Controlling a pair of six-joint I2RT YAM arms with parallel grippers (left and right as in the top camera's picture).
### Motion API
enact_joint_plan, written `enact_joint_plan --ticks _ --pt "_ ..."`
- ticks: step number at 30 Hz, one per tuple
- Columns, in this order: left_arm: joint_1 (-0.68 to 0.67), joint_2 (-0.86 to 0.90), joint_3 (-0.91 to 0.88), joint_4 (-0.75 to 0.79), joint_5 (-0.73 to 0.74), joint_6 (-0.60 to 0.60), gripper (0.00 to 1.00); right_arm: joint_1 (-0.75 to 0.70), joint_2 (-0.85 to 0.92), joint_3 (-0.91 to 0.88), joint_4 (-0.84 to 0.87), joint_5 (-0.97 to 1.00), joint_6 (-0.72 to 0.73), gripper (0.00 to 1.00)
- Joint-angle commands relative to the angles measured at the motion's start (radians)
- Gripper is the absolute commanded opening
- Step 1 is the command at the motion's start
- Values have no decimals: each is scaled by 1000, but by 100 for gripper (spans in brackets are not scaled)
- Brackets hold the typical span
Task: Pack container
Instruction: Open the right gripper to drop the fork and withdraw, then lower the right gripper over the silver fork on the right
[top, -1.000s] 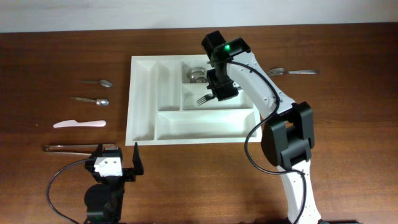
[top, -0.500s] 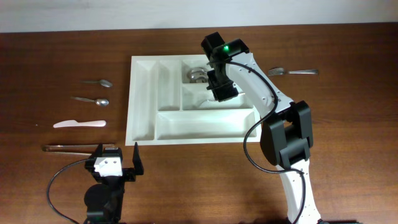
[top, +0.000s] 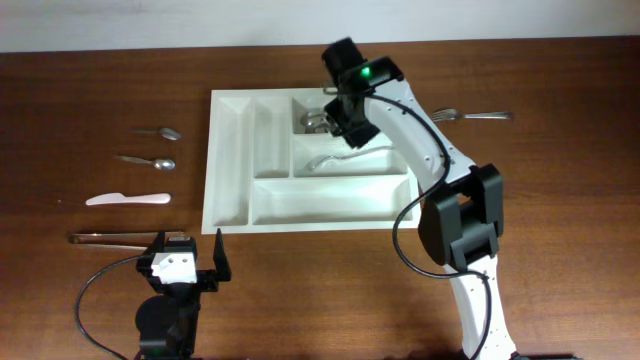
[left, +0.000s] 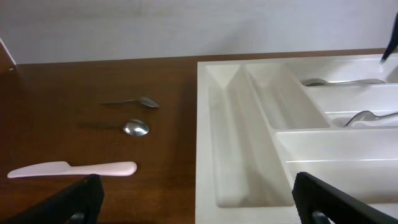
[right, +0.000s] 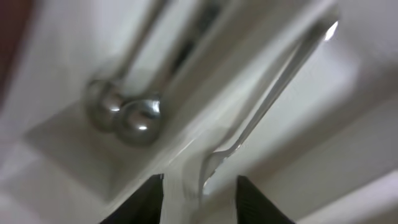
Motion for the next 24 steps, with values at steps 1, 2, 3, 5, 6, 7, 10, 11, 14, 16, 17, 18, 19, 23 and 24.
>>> enact_joint_plan --ticks 1,2,3,5,6,7,10,11,14,16,17,18,19,23,24 --pt "0 -7 0 -7 14 12 99 -70 -9 126 -28 61 -198 41" --pt "0 -7 0 -7 14 12 99 -92 -13 156 -33 60 -238 43" --pt "0 -7 0 -7 14 12 99 -115 -14 183 -36 57 -271 48" --pt "0 -7 0 -7 14 12 99 -161 -15 225 -42 57 -299 74" --pt "0 -7 0 -7 14 12 99 -189 -15 232 -43 56 -298 77" --pt "0 -7 0 -7 14 12 99 -208 -15 231 -44 56 -293 78" --pt "0 -7 0 -7 14 12 99 -290 -5 225 -61 50 -222 78" --pt "0 -7 0 -7 14 12 99 -316 2 222 -58 35 -211 79" --pt "0 -7 0 -7 14 12 99 -377 18 212 -44 10 -193 78" --pt "0 -7 0 -7 14 12 99 -402 30 208 -44 10 -188 78" --pt "0 -7 0 -7 14 12 99 -415 37 205 -44 11 -184 78" --pt "0 -7 0 -7 14 12 99 -425 46 202 -45 11 -171 78" --pt "0 -7 0 -7 14 12 99 -435 52 200 -54 9 -147 77" --pt "0 -7 0 -7 14 12 99 -460 89 167 -45 -26 -51 73" --pt "0 -7 0 -7 14 12 99 -460 99 160 -31 -39 -50 73"
